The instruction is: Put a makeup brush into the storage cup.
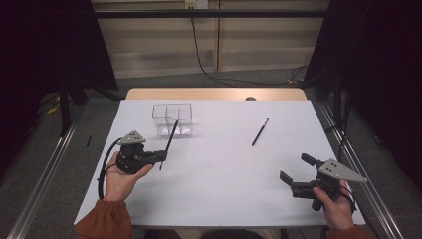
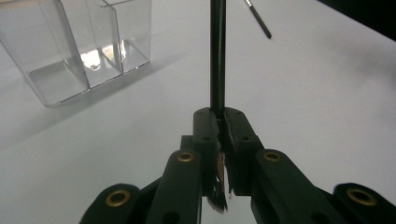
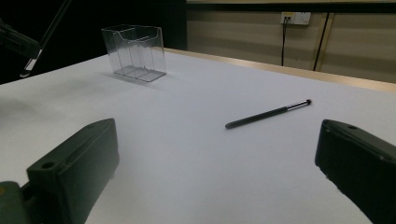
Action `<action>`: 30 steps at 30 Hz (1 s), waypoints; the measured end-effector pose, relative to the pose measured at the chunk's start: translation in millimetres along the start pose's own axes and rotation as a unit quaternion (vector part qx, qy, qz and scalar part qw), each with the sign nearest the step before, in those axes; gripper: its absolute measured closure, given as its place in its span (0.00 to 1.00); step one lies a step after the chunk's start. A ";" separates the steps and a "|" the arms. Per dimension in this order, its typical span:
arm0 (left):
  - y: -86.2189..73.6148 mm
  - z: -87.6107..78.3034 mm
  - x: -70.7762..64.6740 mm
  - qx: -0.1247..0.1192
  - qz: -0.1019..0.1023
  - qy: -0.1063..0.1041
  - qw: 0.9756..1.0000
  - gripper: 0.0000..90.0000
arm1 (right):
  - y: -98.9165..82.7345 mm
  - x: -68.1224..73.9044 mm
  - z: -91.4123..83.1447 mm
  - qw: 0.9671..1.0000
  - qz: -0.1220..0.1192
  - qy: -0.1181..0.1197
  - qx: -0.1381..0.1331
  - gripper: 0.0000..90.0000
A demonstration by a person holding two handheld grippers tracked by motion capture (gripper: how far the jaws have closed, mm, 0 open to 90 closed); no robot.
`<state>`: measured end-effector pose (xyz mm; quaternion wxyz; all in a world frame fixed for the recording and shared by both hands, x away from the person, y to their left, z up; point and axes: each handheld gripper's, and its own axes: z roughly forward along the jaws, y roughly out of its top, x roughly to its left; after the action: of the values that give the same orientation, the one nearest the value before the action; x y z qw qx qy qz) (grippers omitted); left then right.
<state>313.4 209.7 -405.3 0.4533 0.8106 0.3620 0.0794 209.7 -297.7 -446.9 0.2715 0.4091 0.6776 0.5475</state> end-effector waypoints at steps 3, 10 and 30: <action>-1.1 -1.0 -1.1 -0.005 -0.001 -0.010 1.000 0.94 | 0.2 -0.1 0.2 1.000 0.000 0.001 -0.001 0.00; -0.9 -7.8 -4.7 -0.056 0.003 -0.014 0.998 0.94 | 0.2 -2.8 0.5 1.000 0.009 0.002 -0.005 0.00; 5.8 -6.0 -29.1 -0.069 0.053 -0.086 0.993 0.94 | 1.2 -1.1 1.8 1.000 0.007 0.015 -0.007 0.00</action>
<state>292.5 192.7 -391.4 0.5326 0.7993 0.2721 0.0581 212.1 -297.6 -446.3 0.2605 0.4039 0.6752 0.5596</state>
